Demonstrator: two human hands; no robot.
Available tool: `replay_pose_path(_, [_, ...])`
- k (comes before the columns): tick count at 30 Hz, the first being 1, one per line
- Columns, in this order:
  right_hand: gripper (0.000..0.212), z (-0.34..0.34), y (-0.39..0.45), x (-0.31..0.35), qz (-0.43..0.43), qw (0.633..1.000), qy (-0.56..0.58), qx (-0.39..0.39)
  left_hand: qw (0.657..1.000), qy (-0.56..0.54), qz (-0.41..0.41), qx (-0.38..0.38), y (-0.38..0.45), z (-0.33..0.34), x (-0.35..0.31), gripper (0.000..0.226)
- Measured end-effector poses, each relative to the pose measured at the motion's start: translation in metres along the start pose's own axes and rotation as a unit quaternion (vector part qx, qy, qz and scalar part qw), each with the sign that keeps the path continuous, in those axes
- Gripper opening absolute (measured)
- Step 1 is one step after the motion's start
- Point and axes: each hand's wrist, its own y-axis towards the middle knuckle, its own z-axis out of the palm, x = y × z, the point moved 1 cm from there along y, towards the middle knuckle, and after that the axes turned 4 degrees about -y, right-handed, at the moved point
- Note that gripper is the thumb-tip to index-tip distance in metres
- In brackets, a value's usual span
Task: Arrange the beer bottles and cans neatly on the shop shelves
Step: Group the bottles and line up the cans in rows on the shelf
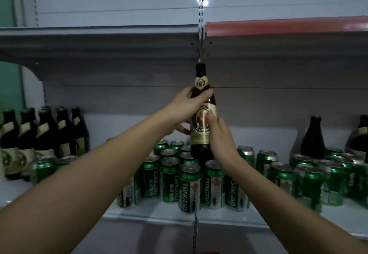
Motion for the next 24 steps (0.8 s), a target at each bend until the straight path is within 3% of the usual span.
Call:
replay_pose_path(4, [0.066, 0.037, 0.006, 0.006, 0.003, 0.999, -0.023, 0.048, 0.999, -0.010, 0.032, -0.038, -0.012, -0.029, 0.011, 0.048])
replay_pose_path(7, [0.066, 0.063, 0.014, 0.006, -0.009, 0.994, -0.047, 0.101, 0.996, -0.038, 0.018, -0.078, -0.012, -0.060, 0.031, 0.069])
replay_pose_path(10, [0.072, 0.091, 0.031, 0.007, -0.023, 0.980, -0.094, 0.175, 0.993, -0.055, 0.011, -0.105, -0.008, -0.096, 0.059, 0.072])
replay_pose_path(13, [0.062, 0.112, 0.053, 0.022, -0.040, 0.966, -0.133, 0.219, 0.992, -0.052, 0.027, -0.115, 0.000, -0.130, 0.079, 0.074])
replay_pose_path(20, [0.045, 0.210, 0.122, 0.069, -0.065, 0.959, -0.142, 0.235, 0.992, -0.004, 0.050, -0.115, 0.027, -0.231, 0.120, 0.071])
replay_pose_path(24, [0.014, 0.268, 0.137, 0.071, -0.075, 0.940, -0.169, 0.287, 0.991, -0.020, 0.057, -0.118, 0.039, -0.271, 0.146, 0.071])
